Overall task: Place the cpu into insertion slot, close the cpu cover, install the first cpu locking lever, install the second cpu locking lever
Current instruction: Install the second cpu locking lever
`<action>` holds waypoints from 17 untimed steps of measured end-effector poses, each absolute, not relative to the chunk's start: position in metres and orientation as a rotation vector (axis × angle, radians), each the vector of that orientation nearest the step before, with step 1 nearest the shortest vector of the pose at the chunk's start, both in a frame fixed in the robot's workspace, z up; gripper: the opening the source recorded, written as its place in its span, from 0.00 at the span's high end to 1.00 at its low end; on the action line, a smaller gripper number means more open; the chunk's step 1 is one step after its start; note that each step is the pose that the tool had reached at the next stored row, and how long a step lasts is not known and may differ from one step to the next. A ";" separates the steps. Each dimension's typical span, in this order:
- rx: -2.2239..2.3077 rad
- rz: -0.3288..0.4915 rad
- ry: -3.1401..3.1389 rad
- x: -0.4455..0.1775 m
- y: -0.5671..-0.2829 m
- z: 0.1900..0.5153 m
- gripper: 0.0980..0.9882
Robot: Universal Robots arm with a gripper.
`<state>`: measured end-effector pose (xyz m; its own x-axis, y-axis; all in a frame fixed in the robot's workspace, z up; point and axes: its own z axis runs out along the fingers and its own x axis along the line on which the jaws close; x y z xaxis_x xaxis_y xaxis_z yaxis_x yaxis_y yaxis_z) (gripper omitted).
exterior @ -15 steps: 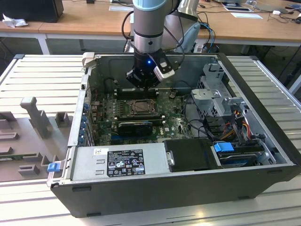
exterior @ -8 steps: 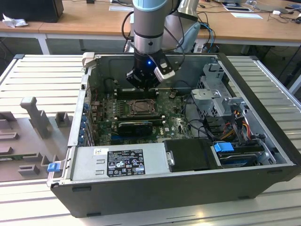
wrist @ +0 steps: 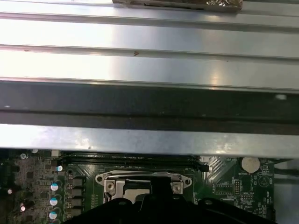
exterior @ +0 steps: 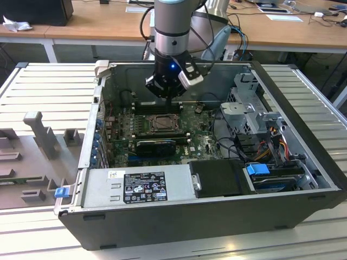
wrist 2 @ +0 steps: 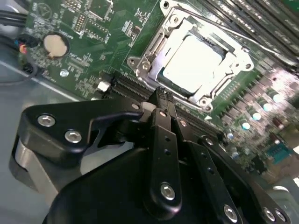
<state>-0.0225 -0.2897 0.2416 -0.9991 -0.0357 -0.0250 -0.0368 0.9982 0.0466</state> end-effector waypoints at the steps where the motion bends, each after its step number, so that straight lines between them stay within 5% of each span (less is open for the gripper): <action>1: -0.056 0.074 3.116 -0.023 -0.290 0.249 0.99; 17: -0.056 0.091 3.133 -0.023 -0.346 0.252 0.99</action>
